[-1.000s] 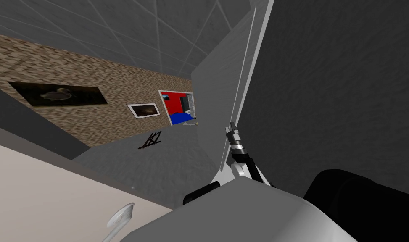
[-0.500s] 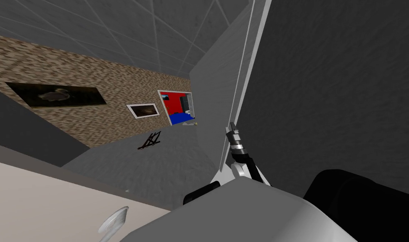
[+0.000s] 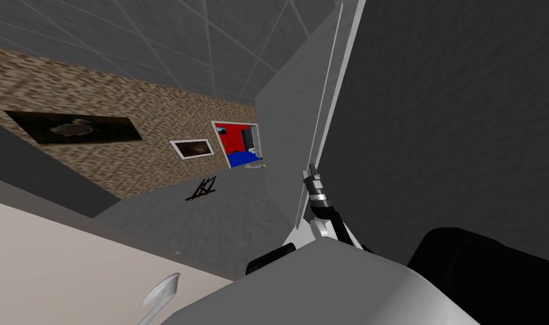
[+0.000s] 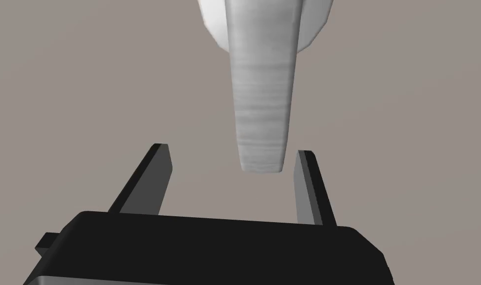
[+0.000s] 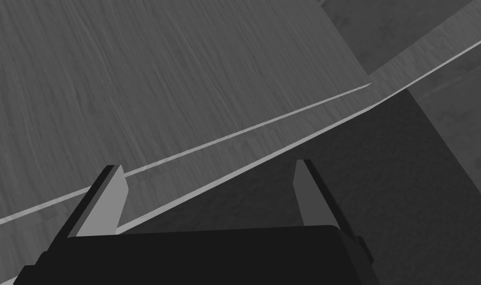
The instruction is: Push the door open
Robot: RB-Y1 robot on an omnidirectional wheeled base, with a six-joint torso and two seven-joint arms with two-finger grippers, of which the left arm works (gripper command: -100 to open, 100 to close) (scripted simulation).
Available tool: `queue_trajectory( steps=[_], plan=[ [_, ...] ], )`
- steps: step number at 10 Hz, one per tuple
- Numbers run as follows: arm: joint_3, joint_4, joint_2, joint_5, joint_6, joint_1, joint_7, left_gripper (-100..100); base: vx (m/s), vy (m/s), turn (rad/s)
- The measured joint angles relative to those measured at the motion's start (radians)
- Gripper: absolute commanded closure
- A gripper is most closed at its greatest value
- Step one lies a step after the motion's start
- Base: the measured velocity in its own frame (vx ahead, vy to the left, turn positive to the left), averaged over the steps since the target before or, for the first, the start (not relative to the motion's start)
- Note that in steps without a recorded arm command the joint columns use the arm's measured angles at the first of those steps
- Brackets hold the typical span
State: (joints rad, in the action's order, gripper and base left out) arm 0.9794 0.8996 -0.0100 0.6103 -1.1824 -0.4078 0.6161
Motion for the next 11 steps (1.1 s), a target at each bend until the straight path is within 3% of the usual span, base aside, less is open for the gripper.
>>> queue_trajectory(
  steps=[2,3,5,6,9,11],
  plan=[
    [0.003,0.007,0.018,-0.022,-0.003,-0.022,0.003,-100,-0.086,0.100,-0.035],
    [0.007,-0.010,0.024,-0.038,-0.012,-0.030,0.000,-100,-0.071,-0.150,0.020],
    [0.015,-0.038,0.006,-0.066,-0.032,-0.045,-0.010,-100,-0.018,-0.207,0.054],
    [0.015,-0.033,-0.009,-0.072,-0.033,-0.053,-0.009,-100,0.023,-0.216,0.026],
    [0.017,-0.039,-0.030,-0.081,-0.037,-0.059,-0.009,-100,0.037,-0.220,0.038],
    [0.017,-0.038,-0.037,-0.083,-0.037,-0.061,-0.010,-100,0.009,-0.005,0.004]
  ],
)
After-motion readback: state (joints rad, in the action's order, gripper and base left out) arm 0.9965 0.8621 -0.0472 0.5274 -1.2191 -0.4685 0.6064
